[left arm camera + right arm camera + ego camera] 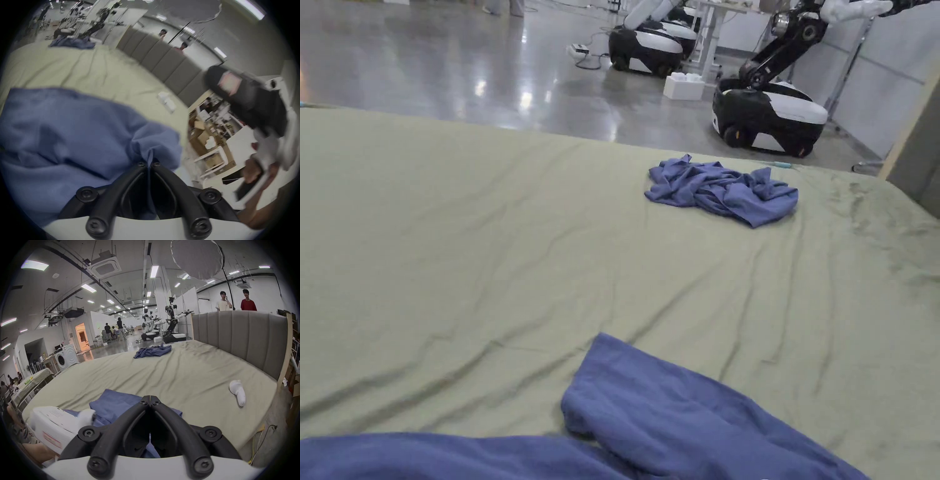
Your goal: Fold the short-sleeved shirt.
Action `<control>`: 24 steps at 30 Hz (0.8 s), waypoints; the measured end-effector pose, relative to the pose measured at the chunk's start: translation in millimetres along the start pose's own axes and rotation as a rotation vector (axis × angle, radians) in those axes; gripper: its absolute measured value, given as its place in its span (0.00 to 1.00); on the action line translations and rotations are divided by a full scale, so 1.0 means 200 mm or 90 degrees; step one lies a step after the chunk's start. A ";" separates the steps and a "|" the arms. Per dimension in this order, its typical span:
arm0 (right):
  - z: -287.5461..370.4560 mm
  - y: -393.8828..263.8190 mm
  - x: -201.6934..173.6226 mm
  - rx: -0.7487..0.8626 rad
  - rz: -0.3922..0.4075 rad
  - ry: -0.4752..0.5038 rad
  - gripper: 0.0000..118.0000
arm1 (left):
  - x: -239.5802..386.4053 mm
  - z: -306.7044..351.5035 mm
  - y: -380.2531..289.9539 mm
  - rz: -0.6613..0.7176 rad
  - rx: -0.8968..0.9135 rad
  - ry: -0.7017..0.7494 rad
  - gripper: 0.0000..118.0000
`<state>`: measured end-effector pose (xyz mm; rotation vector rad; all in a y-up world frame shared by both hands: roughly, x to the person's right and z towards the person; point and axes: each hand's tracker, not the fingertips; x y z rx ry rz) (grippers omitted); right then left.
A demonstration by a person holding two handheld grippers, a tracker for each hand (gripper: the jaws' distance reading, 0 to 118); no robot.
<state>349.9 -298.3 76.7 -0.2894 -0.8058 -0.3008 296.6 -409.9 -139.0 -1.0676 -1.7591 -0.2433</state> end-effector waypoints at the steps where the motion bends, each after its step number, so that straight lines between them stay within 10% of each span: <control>1: 0.00 -0.01 0.01 -0.008 0.001 -0.004 0.02 | -0.01 -0.03 -0.02 -0.003 -0.012 0.014 0.01; 4: -0.03 -0.03 0.00 -0.022 -0.001 0.000 0.02 | -0.04 0.02 -0.04 0.055 0.030 -0.030 0.05; 5: -0.04 -0.03 0.00 -0.026 -0.005 0.010 0.02 | -0.04 0.07 -0.05 0.078 0.050 -0.042 0.19; 7: -0.05 -0.02 -0.02 -0.031 -0.011 0.035 0.02 | -0.03 0.23 -0.07 0.103 0.099 -0.054 0.82; 8: -0.06 -0.02 -0.03 -0.029 -0.007 0.046 0.02 | -0.03 0.32 -0.10 0.109 0.122 -0.054 0.86; 11: -0.06 -0.02 -0.09 -0.028 0.014 0.078 0.02 | -0.04 0.67 -0.22 0.126 0.201 -0.016 0.79; 14: -0.07 -0.04 -0.14 -0.034 0.024 0.104 0.02 | -0.08 0.96 -0.40 0.173 0.274 0.175 0.00; 17: -0.08 -0.07 -0.18 -0.043 0.017 0.130 0.02 | -0.16 1.12 -0.58 0.242 0.284 0.349 0.00; 24: -0.14 -0.07 -0.24 -0.067 0.026 0.142 0.02 | -0.37 1.41 -0.67 0.297 0.359 0.441 0.00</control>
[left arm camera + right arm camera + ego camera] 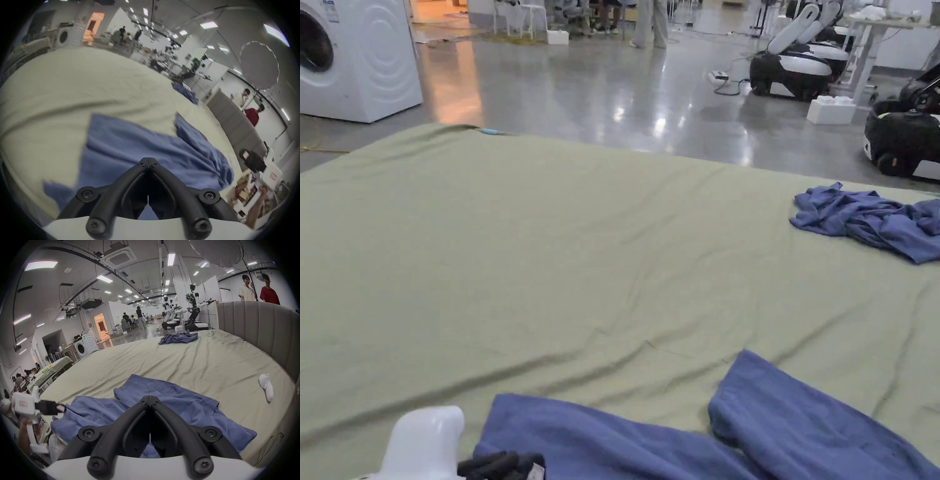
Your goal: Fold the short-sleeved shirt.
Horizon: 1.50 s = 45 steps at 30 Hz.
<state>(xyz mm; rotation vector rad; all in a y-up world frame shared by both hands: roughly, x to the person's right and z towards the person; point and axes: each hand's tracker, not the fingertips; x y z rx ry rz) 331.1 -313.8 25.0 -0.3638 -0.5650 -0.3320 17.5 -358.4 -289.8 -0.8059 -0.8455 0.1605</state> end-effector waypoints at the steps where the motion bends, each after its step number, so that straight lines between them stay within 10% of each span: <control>1: -0.01 0.01 -0.01 -0.001 0.002 0.000 0.02 | -0.05 -0.04 0.06 -0.013 0.021 0.015 0.00; 2: -0.01 0.01 -0.01 -0.001 0.003 0.000 0.02 | -0.08 -0.08 0.13 -0.022 0.036 0.028 0.03; 5: -0.02 0.02 -0.01 -0.001 0.003 0.000 0.02 | -0.22 -0.29 0.27 -0.016 -0.006 0.053 0.88; 6: -0.02 0.03 -0.01 -0.003 0.001 -0.001 0.02 | -0.24 -0.34 0.30 -0.002 -0.027 0.053 0.90; 11: -0.03 0.03 -0.01 -0.016 0.014 -0.023 0.02 | -0.25 -0.59 0.31 -0.067 -0.153 0.115 0.87; 14: -0.05 0.05 0.00 -0.027 0.028 -0.037 0.02 | -0.13 -0.49 0.25 -0.158 -0.111 0.178 0.45; 15: -0.05 0.06 0.00 -0.030 0.033 -0.041 0.02 | -0.11 -0.46 0.24 -0.169 -0.100 0.176 0.13; 16: -0.07 0.07 0.01 -0.032 0.037 -0.049 0.02 | -0.10 -0.42 0.23 -0.158 -0.108 0.115 0.08; 25: -0.36 0.31 0.26 -0.096 0.057 -0.053 0.04 | -0.09 -0.39 0.16 -0.114 -0.147 0.062 0.07; 26: -0.43 0.34 0.31 -0.130 0.047 -0.027 0.20 | -0.08 -0.39 0.15 -0.121 -0.150 0.065 0.07; 28: -0.58 0.35 0.39 -0.202 0.035 -0.025 0.83 | -0.07 -0.41 0.15 -0.133 -0.160 0.071 0.07; 30: -0.72 0.35 0.42 -0.249 0.037 -0.024 0.95 | -0.06 -0.42 0.15 -0.137 -0.164 0.076 0.07; 36: -1.09 0.28 0.37 -0.367 0.126 -0.027 0.91 | -0.07 -0.41 0.15 -0.126 -0.168 0.073 0.07; 39: -1.18 0.21 0.33 -0.478 0.183 -0.041 0.57 | -0.07 -0.41 0.15 -0.119 -0.166 0.072 0.07; 41: -1.11 0.27 0.27 -0.441 0.181 -0.048 0.08 | -0.06 -0.40 0.15 -0.118 -0.165 0.077 0.07; 45: -1.02 0.29 0.23 -0.449 0.210 -0.041 0.04 | -0.04 -0.36 0.19 -0.070 -0.169 0.036 0.05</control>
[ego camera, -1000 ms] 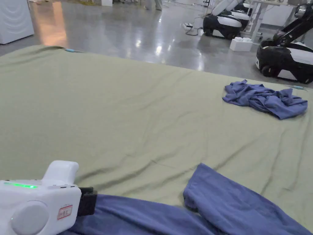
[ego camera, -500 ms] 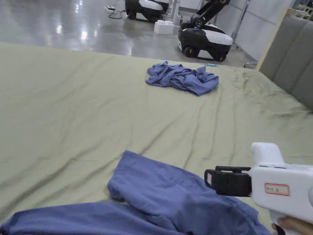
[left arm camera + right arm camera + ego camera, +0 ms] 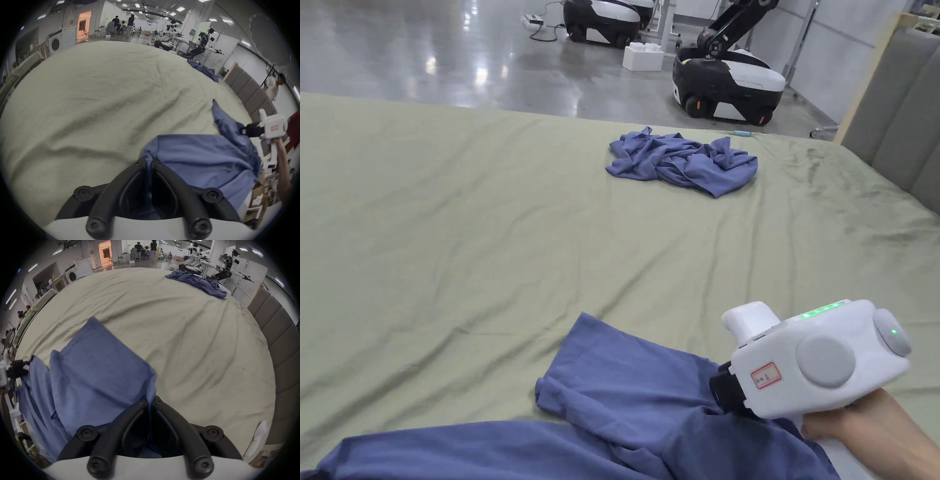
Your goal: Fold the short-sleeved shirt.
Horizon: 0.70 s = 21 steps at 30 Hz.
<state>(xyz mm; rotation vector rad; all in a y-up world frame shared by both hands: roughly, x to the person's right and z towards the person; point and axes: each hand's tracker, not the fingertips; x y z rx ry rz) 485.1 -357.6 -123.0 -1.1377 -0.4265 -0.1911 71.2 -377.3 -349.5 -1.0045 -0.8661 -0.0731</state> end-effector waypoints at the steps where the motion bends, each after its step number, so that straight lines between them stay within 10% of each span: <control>1: 0.05 -0.02 0.00 0.011 -0.003 0.011 0.04 | 0.00 0.03 0.01 0.020 0.007 -0.030 0.05; 21: 1.48 0.28 0.44 0.489 -0.174 -0.079 0.04 | 0.23 0.85 1.24 -0.115 0.296 -0.004 0.05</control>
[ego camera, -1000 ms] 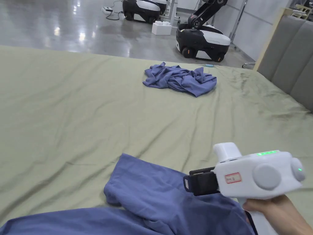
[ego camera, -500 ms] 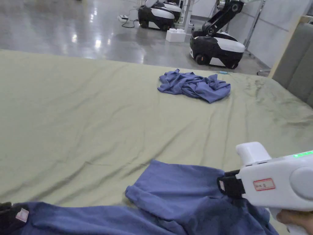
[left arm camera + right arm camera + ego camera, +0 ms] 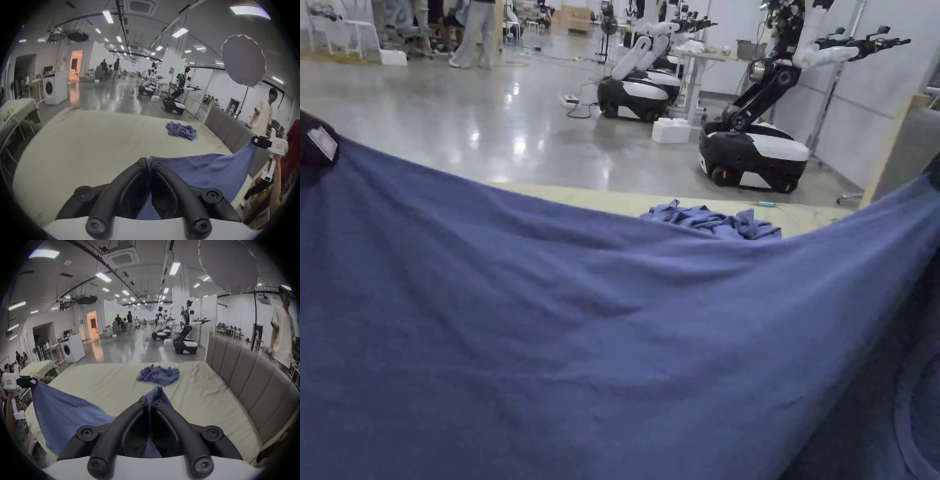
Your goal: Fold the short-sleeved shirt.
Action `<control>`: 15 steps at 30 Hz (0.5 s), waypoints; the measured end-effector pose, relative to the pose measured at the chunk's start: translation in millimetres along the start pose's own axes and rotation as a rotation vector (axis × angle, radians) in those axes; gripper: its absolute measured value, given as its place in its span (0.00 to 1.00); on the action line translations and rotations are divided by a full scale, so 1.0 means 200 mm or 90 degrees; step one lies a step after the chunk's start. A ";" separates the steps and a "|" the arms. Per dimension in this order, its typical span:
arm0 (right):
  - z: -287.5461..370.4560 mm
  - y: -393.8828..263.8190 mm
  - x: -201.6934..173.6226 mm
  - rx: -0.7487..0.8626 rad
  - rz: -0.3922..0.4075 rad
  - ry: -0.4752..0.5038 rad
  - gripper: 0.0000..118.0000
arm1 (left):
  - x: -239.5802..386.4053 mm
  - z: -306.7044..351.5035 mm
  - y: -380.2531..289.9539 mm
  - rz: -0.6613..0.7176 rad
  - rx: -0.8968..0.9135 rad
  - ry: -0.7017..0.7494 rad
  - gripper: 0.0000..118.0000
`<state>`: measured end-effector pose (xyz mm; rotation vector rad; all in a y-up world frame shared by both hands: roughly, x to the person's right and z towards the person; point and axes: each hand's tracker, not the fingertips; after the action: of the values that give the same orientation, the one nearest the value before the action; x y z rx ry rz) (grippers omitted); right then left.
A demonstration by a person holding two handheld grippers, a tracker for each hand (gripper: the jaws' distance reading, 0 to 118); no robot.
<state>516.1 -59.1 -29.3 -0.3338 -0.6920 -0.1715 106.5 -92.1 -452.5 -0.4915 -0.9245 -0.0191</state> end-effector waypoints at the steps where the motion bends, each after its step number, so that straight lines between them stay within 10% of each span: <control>1: -0.04 0.09 0.01 0.016 -0.008 -0.001 0.04 | 0.00 -0.04 0.11 0.006 0.011 0.016 0.05; 15: -0.52 1.01 -0.16 0.208 -0.015 -0.072 0.04 | 0.11 -0.44 1.02 -0.011 0.156 0.152 0.05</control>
<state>606.1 93.4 -174.0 -0.0214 -0.8225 -0.0600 232.1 56.7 -560.5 -0.2473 -0.6856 0.0190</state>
